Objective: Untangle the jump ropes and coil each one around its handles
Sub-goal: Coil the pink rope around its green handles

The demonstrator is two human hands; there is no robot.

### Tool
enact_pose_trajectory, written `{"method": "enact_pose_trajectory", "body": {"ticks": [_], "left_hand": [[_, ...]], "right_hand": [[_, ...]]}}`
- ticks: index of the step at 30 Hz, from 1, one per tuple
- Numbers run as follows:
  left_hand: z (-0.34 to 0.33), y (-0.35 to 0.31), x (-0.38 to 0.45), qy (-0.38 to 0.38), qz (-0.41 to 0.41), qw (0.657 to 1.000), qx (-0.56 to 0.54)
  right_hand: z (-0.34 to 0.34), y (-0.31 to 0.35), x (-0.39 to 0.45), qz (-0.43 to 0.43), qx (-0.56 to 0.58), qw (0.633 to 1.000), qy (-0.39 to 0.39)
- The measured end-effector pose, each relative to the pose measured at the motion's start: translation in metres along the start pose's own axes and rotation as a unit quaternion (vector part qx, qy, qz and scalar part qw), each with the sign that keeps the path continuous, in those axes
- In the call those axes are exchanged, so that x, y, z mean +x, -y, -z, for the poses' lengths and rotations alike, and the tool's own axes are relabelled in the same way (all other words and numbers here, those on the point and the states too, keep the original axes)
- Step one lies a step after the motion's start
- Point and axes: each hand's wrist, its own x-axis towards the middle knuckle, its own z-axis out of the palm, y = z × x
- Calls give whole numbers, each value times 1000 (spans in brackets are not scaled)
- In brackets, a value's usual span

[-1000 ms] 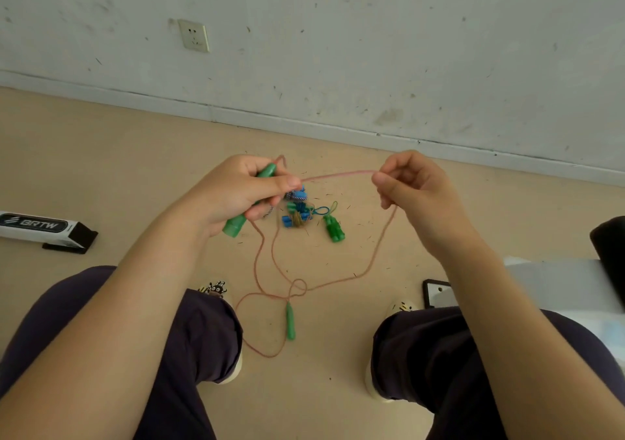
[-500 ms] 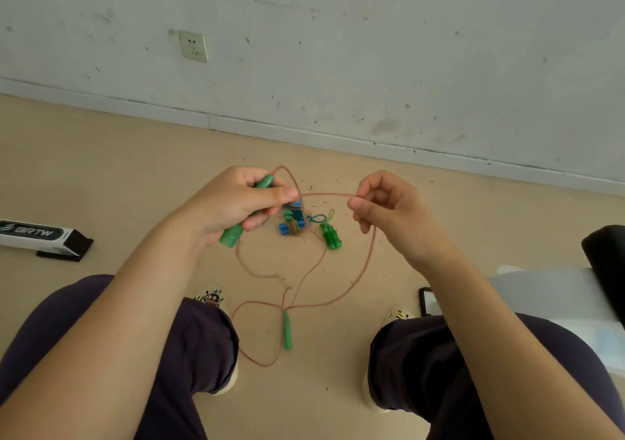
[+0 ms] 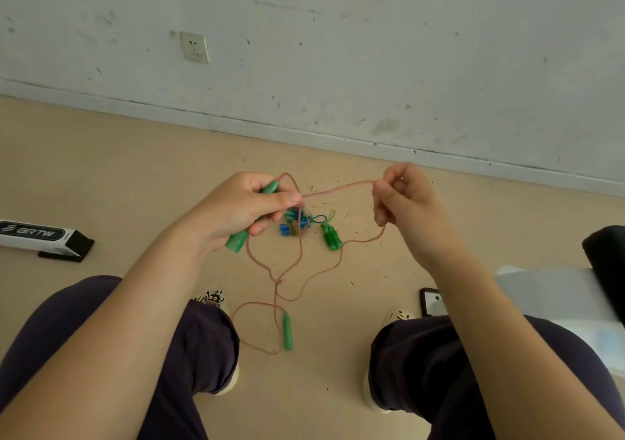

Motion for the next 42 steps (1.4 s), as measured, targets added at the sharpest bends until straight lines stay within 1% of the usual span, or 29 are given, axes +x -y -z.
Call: {"method": "enact_pose_trajectory", "body": {"ticks": [2,6,8,9,11,14,15,16,18,21,23,24,26,28,29,30,32,34,36,38,40,42], "left_hand": [[-3,1,-1,-1,1,1000,-7],[-23,3,-1,41,6,999,-2],[-28,3,0,53,10,999,2],[-27,2,0,53,13,998,2],[-19,1,-1,44,12,999,-6],[-3,0,-2,11,7,1000,-25],[1,0,-1,1,5,1000,-30],[2,1,-1,-5,3,999,-33],[-3,2,-1,-2,3,999,-39],[-20,5,1,40,1,999,-26],[-26,5,1,57,3,998,-13],[-25,5,0,58,4,998,-12],[-17,3,0,45,4,999,-16],[-3,1,-1,22,-2,1000,-21],[4,2,0,8,-5,1000,-22],[8,2,-1,-5,-5,1000,-25],[9,4,-1,-15,-10,999,-35],[-2,5,0,-9,-8,999,-32],[-18,6,0,12,-5,1000,-15],[-27,7,1,35,0,999,5],[-23,6,0,42,3,999,13],[-11,3,-1,34,0,999,8]], "right_hand": [[4,3,-2,-7,2,1000,25],[-16,2,-12,-27,-31,989,145],[-26,-2,-15,-21,-57,984,169],[-27,-3,-14,-17,-70,984,164],[-22,-3,-9,-6,-83,989,123],[-3,0,0,-7,-37,999,23],[2,1,1,-6,-21,1000,7],[6,2,1,-2,-11,1000,9],[3,3,-2,-4,-3,999,51],[-17,3,-12,-21,-20,990,137],[-28,1,-16,-17,-47,986,159],[-30,-1,-16,-13,-60,987,150],[-25,-2,-11,-12,-68,993,99],[-13,-1,-3,-17,-28,999,23],[-5,-1,-1,-18,-7,1000,-4],[0,0,0,-14,2,1000,-14],[3,2,-1,-5,6,1000,13],[-6,2,-6,-15,-1,997,72],[-20,0,-12,-32,-5,991,128],[-31,-3,-17,-29,-23,987,159],[-32,-5,-15,-22,-47,988,147],[-25,-4,-9,-16,-48,994,101]]}}
